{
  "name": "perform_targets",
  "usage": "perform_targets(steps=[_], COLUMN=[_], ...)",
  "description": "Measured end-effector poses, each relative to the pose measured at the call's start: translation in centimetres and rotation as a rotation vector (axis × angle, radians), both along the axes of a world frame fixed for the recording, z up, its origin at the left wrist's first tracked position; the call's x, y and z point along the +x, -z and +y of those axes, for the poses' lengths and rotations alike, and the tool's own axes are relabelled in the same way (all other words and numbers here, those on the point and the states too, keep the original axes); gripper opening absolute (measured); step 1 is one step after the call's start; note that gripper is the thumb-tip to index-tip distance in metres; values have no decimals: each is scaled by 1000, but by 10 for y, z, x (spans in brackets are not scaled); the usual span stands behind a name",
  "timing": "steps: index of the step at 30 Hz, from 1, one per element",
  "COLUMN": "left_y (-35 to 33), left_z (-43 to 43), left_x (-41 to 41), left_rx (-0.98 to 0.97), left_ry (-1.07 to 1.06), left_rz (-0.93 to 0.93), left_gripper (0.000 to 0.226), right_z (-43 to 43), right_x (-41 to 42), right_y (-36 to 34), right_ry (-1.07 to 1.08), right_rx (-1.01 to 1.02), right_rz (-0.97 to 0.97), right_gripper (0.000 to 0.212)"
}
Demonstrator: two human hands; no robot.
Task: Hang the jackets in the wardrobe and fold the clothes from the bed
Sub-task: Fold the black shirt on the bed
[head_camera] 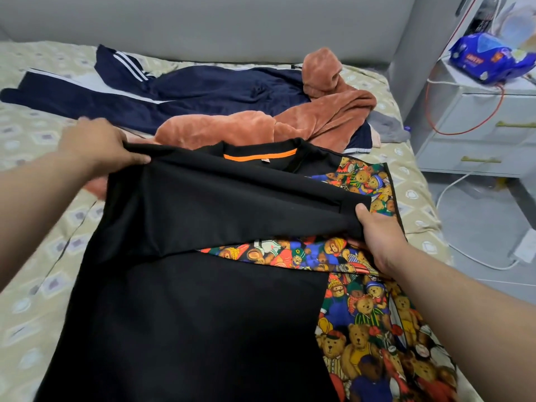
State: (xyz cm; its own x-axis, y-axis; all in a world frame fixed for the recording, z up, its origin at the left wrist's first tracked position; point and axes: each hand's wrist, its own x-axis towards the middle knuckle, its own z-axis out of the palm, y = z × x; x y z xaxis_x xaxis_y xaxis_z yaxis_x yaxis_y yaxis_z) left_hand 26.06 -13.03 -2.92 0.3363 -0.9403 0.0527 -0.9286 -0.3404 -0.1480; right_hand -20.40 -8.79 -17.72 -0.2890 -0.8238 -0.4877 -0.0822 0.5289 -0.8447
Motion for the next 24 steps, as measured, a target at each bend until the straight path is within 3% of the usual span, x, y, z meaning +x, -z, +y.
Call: perform_targets(steps=[3, 6, 8, 10, 13, 15, 18, 21, 24], left_y=[39, 80, 106, 127, 133, 132, 136, 142, 135], left_z=[16, 40, 54, 70, 90, 105, 138, 158, 162], left_x=[-7, -35, -50, -59, -60, -53, -41, -33, -36], left_rx=[-253, -407, -345, -304, -257, -183, 15, 31, -42], left_ry=[-93, 102, 102, -48, -125, -33, 295, 472, 402], left_rz=[220, 263, 347, 420, 437, 423, 362, 272, 247], left_gripper=[59, 71, 81, 95, 98, 102, 112, 93, 64], right_z=[5, 1, -2, -3, -3, -3, -2, 0, 2], right_x=[17, 15, 12, 10, 2, -4, -3, -2, -1], right_y=[-22, -18, -15, -14, -12, -8, -9, -10, -10], right_ry=[57, 98, 83, 62, 54, 43, 54, 80, 79], right_rx=[-2, -6, -6, 21, 43, 51, 48, 32, 21], right_rz=[-65, -70, -51, -62, -64, -82, -111, -138, -134], right_gripper=[36, 31, 36, 38, 37, 36, 31, 29, 28])
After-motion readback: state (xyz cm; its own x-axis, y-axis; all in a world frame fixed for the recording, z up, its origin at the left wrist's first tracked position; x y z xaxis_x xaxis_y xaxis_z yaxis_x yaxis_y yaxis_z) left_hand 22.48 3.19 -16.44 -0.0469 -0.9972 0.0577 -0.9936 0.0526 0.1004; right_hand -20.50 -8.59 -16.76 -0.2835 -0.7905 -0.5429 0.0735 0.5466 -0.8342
